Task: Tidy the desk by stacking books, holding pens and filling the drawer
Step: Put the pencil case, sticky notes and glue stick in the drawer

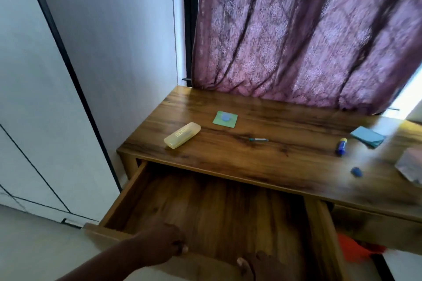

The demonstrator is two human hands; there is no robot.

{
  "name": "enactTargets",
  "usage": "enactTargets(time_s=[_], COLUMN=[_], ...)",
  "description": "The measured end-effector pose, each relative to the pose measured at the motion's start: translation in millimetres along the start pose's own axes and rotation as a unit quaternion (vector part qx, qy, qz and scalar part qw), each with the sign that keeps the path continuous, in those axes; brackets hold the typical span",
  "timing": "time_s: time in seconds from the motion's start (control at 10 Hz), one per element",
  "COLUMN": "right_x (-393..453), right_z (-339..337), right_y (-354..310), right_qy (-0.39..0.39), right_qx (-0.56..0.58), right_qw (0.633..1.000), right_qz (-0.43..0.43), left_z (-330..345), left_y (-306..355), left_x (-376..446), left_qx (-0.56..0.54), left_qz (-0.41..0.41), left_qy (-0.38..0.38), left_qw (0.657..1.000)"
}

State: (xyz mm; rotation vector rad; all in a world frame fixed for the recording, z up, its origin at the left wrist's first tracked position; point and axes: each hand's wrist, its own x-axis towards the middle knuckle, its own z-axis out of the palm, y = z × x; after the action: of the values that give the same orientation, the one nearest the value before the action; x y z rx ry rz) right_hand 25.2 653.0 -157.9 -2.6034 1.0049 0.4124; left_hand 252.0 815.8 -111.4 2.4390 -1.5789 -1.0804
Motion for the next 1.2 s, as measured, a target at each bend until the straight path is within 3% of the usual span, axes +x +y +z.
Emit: enactTargets(time_s=[0.1,0.2,0.3,0.4,0.5,0.6,0.7,0.8,0.9,1.0,1.2], right_x=[17,21,24,46,72,76,112,110,161,204,306], right_z=[21,11,12,13,26,54,7,-97,-154,-183,-217], right_y=[13,8,-2,58,149,41,26,-31,-56,-72,-92], right_qy=[0.118,0.114,0.076,-0.016,-0.161,-0.086,-0.062,-0.057,0.034,0.119,0.182], right_qx=[-0.027,-0.009,-0.077,-0.036,0.084,0.081,0.179,0.148,0.184,0.178,0.125], right_qw=[0.992,0.99,0.991,0.992,0.979,0.985,0.972,0.983,0.979,0.975,0.975], right_qz=[-0.04,-0.084,-0.075,-0.116,-0.097,-0.125,-0.136,-0.089,-0.079,-0.051,-0.025], left_z=[-2,-2,-1,-3,-7,-50,-103,-156,-193,-218,-227], left_y=[5,13,11,14,0,3,-11,-30,-47,-48,-52], left_x=[-8,-14,-15,-14,-10,-2,19,53,90,112,158], left_qx=[-0.023,-0.054,-0.077,-0.078,-0.039,0.014,0.012,0.043,0.063,0.073,0.084], left_qz=[-0.016,-0.034,-0.039,-0.034,-0.014,0.001,0.014,0.019,0.027,0.017,-0.009], left_qy=[-0.002,-0.012,-0.01,-0.005,0.012,0.082,0.184,0.269,0.32,0.315,0.279], left_qw=[1.0,0.998,0.996,0.996,0.999,0.997,0.983,0.962,0.945,0.946,0.956])
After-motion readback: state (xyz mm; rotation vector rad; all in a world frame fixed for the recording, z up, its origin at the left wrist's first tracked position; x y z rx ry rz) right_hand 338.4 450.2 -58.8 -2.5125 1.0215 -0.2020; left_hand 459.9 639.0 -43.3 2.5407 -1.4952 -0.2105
